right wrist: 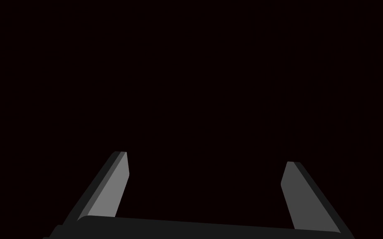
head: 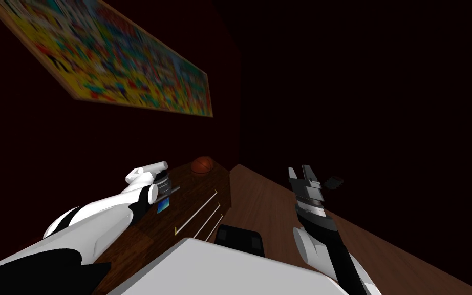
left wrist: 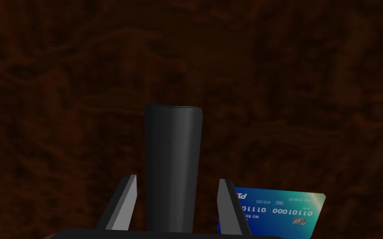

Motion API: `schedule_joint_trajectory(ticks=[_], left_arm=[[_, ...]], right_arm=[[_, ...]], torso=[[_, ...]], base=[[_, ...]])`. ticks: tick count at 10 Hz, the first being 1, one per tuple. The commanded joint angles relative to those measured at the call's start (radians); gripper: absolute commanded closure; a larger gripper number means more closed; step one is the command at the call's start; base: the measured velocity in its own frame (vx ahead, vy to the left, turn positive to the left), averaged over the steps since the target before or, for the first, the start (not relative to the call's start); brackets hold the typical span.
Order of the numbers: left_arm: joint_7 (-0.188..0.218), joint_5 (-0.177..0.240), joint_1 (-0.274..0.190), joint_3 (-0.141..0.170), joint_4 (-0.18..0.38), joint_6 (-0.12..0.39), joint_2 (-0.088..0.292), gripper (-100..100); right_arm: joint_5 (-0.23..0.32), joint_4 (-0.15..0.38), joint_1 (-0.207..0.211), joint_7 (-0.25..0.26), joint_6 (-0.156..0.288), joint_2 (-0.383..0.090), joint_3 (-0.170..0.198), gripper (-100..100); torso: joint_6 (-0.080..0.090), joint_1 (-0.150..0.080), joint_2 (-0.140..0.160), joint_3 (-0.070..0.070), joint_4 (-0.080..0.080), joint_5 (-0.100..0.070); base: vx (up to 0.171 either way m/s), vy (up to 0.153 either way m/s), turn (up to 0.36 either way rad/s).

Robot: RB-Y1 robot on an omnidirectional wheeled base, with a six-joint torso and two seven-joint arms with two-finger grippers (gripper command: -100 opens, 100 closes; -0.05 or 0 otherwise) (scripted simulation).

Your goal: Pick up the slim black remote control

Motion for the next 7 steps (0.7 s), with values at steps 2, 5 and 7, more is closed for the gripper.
schedule_joint_trajectory(ticks=[2, 5, 7], left_arm=[[0.0, 0.0, 0.0, 0.0, 0.0, 0.0, 0.0, 100], [0.0, 0.0, 0.0, 0.0, 0.0, 0.0, 0.0, 0], [0.001, -0.009, -0.013, -0.006, 0.01, -0.004, 0.033, -100]], right_arm=[[0.0, 0.0, 0.0, 0.0, 0.0, 0.0, 0.0, 0], [0.0, 0.0, 0.0, 0.0, 0.0, 0.0, 0.0, 0], [0.0, 0.0, 0.0, 0.0, 0.0, 0.0, 0.0, 0]], torso=[[0.0, 0.0, 0.0, 0.0, 0.0, 0.0], [0.0, 0.0, 0.0, 0.0, 0.0, 0.0], [0.0, -0.002, -0.001, 0.0, 0.0, -0.001]], base=[[0.0, 0.0, 0.0], [0.0, 0.0, 0.0], [0.019, -0.05, -0.026]])
